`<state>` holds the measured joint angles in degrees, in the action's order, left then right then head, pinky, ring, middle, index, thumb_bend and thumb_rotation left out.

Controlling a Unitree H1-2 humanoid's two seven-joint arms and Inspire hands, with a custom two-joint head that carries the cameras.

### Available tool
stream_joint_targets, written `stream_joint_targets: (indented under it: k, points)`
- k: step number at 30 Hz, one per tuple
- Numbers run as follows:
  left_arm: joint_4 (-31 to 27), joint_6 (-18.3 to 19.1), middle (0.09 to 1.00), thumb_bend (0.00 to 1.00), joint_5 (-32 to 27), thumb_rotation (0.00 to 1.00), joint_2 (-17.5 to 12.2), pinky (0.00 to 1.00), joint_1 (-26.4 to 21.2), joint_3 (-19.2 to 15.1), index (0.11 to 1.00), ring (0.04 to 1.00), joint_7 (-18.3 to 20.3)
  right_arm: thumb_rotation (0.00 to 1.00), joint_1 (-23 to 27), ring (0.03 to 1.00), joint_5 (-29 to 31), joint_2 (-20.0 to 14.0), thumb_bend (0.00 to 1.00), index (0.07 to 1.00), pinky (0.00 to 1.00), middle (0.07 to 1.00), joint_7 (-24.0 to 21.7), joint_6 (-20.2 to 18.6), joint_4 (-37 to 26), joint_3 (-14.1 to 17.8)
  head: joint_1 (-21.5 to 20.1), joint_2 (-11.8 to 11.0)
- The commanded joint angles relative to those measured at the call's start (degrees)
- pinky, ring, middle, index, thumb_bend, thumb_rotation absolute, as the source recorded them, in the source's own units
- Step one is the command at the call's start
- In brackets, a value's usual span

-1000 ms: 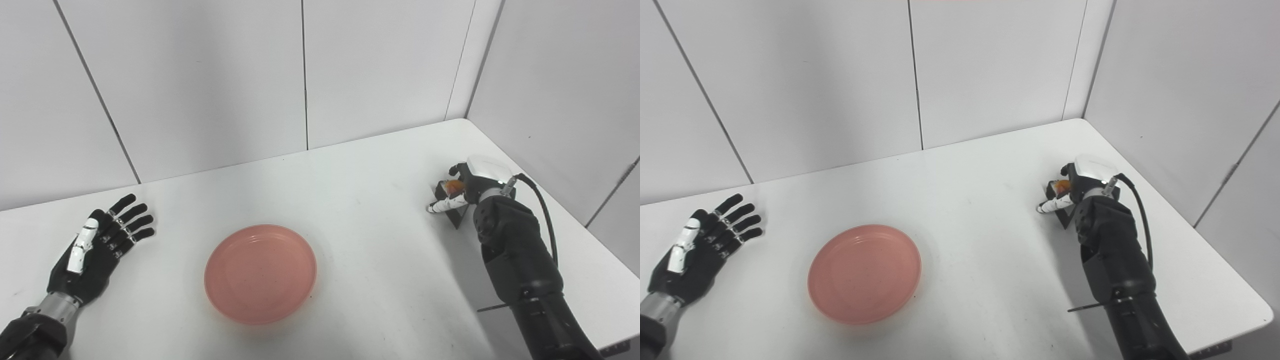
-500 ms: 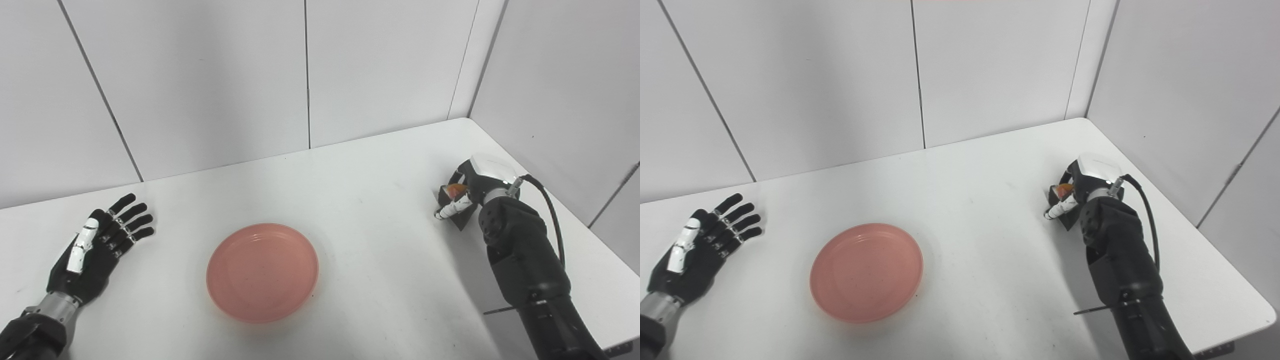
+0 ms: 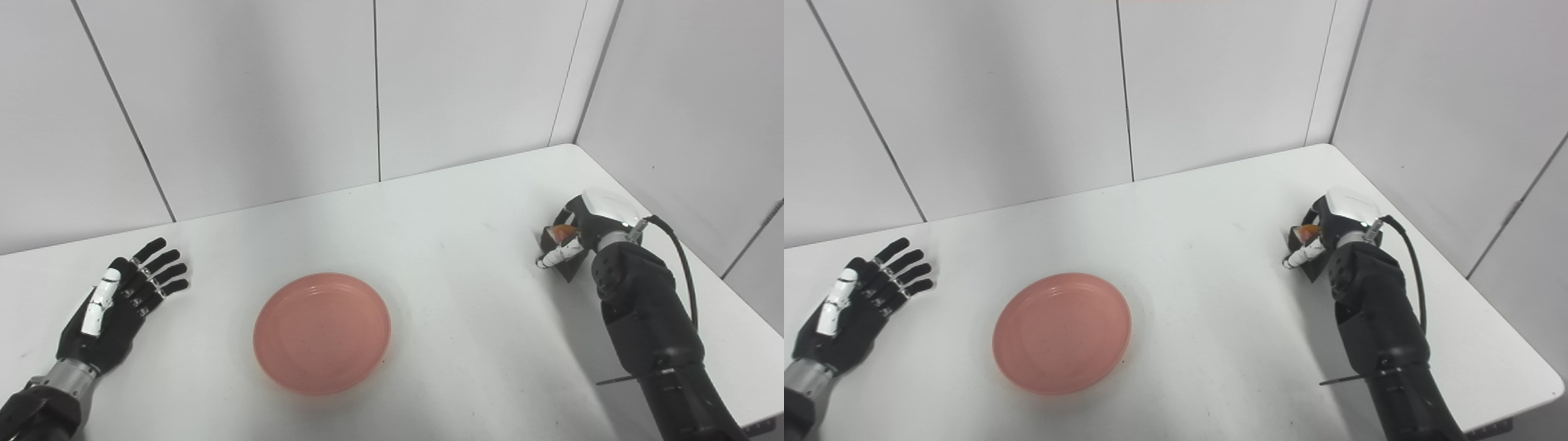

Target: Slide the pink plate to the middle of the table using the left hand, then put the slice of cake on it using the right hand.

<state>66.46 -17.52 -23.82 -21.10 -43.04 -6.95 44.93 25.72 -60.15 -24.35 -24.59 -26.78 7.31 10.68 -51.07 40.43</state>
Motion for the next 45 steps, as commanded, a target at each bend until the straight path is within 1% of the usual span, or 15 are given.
stream_joint_targets:
  k: [1,5,9,11,16,17,19,21,24,25,30,34,35,37,45]
  points:
    - [2.87,5.63,0.833,0.55,3.25,0.84,0.93,0.76,5.92,1.45,0.831,0.806,-1.72,0.0,0.72,0.413,0.86,-2.95,0.52,0.517,0.33,0.455,-0.81,-0.08,-5.45,-0.52,0.28,-0.01]
    - [1.65,6.18,0.835,0.56,3.45,0.83,1.35,0.76,6.35,1.72,0.831,0.806,-2.49,0.0,1.9,0.408,-1.96,-2.78,0.52,0.518,0.35,0.495,-6.27,-0.14,-11.09,-0.96,0.97,-0.21]
    - [0.37,6.44,0.838,0.55,3.1,0.82,2.06,0.77,6.9,1.94,0.834,0.808,-2.45,0.0,4.65,0.377,-3.83,-2.46,0.51,0.546,0.31,0.467,-10.62,-0.12,-17.11,-3.12,2.66,-0.58]
    - [-0.15,6.41,0.836,0.55,3.1,0.82,2.4,0.77,7.13,2.07,0.832,0.808,-2.6,0.0,5.67,0.39,-4.02,-2.18,0.51,0.545,0.36,0.472,-11.58,-0.11,-19.03,-4.16,3.2,-0.68]
    - [-2.3,7.87,0.827,0.57,2.89,0.78,3.75,0.76,7.8,2.27,0.821,0.799,-4.09,0.0,8.46,0.362,-4.83,-1.44,0.51,0.554,0.27,0.459,-14.72,-0.07,-22.36,-7.81,5.83,-0.7]
    - [-3.26,8.44,0.82,0.58,2.81,0.77,4.19,0.75,8.09,2.25,0.813,0.792,-4.63,0.0,9.13,0.383,-4.99,-0.96,0.51,0.522,0.26,0.489,-15.47,-0.07,-22.93,-8.58,7.08,-0.65]
    - [-6.08,9.54,0.804,0.59,2.77,0.76,4.93,0.73,9.08,2.4,0.798,0.779,-5.46,0.0,9.95,0.395,-4.63,-0.14,0.51,0.495,0.25,0.522,-16.12,-0.05,-23.86,-9.91,8.66,-0.62]
    - [-9.06,10.57,0.802,0.59,2.79,0.77,5.62,0.73,10.16,2.65,0.797,0.779,-6.23,0.0,10.27,0.368,-4.55,0.6,0.5,0.547,0.26,0.488,-16.26,-0.05,-24.43,-10.65,10.34,-0.55]
    - [-17.43,14.99,0.805,0.57,2.72,0.77,7.23,0.72,12.93,3.21,0.802,0.778,-9.19,0.0,11.47,0.36,-4.41,2.32,0.5,0.56,0.28,0.464,-16.68,0.19,-25.22,-13.59,14.4,-0.23]
    - [-19.57,16.07,0.815,0.54,2.72,0.79,7.63,0.73,13.64,3.43,0.811,0.786,-9.91,0.0,11.76,0.36,-4.26,2.77,0.5,0.559,0.29,0.459,-16.6,0.26,-25.25,-14.31,14.4,-0.23]
    - [-30.59,21.02,0.856,0.5,3.2,0.85,10.45,0.78,17.29,5.2,0.849,0.827,-13.85,0.0,12.68,0.36,-2.85,5.37,0.5,0.568,0.31,0.471,-15.21,0.51,-24.87,-17.01,21.27,0.35]
    - [-39.16,26.44,0.883,0.46,3.61,0.92,12.98,0.83,19.82,6.4,0.875,0.86,-18.45,0.0,13.25,0.364,-0.29,7.34,0.5,0.569,0.31,0.477,-14.33,2.4,-24.58,-20.22,24.96,0.79]
    - [-41.54,27.99,0.886,0.45,4.1,0.94,13.76,0.84,20.42,6.84,0.878,0.864,-20.13,0.0,13.42,0.362,-0.13,7.76,0.5,0.568,0.31,0.472,-14.3,2.57,-24.55,-21.12,28.35,1.21]
    - [-45.09,30.26,0.891,0.44,4.75,0.96,14.89,0.85,21.3,7.64,0.885,0.873,-22.57,0.0,13.64,0.364,0.29,8.64,0.5,0.562,0.3,0.465,-14.15,2.53,-24.49,-22.56,30.23,1.52]
    - [-51.26,34.85,0.908,0.42,6.42,1.0,17.59,0.89,22.55,9.57,0.902,0.902,-27.35,0.0,13.59,0.359,2.59,10.94,0.5,0.564,0.32,0.475,-13.87,3.18,-24.37,-26.4,37.68,2.91]
